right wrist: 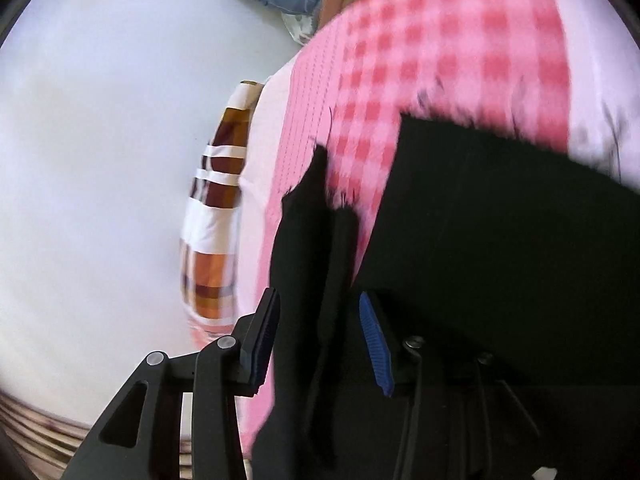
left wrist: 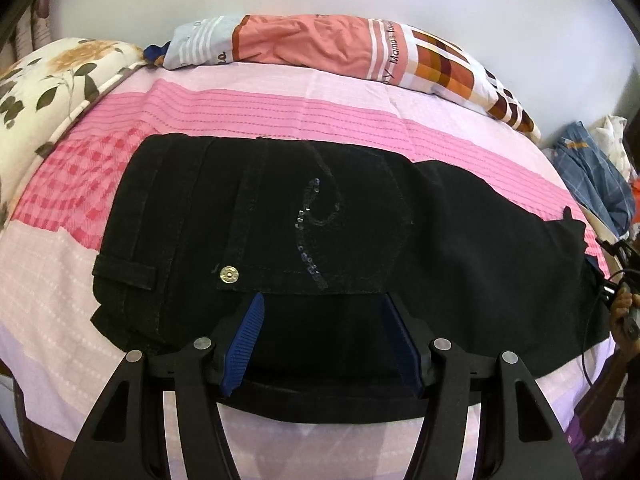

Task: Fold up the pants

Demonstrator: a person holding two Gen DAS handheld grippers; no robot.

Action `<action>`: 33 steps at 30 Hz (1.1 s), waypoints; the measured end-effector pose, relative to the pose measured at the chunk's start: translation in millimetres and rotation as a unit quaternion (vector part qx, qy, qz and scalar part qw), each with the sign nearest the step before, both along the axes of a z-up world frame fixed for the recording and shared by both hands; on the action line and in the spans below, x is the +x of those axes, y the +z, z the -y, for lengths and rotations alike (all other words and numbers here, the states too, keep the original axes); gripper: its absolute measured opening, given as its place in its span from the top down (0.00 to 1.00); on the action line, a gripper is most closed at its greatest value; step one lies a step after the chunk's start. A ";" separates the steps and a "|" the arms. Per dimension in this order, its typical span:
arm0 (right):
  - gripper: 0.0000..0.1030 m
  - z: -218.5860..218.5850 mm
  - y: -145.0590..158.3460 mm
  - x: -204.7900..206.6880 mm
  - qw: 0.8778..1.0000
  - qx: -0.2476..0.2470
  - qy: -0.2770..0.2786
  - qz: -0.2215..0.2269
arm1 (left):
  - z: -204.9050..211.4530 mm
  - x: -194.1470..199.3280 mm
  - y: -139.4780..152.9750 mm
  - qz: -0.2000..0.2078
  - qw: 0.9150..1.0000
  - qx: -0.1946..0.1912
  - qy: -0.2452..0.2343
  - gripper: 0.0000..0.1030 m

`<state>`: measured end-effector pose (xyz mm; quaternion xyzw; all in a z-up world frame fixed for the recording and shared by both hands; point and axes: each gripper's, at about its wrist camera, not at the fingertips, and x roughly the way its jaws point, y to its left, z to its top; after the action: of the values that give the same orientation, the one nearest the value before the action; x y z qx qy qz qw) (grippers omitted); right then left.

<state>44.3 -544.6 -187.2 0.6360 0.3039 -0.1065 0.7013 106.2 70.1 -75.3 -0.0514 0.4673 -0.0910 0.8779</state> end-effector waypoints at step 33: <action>0.97 -3.1 13.8 -124.6 0.995 -0.009 -0.005 -0.095 | -3.2 -11.0 -13.2 -0.021 0.999 0.024 -0.008 0.37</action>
<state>-80.3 -541.5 -173.4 0.6182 0.3654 -0.1724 0.6742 95.3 73.3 -88.5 -0.0284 0.4884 -0.0858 0.8679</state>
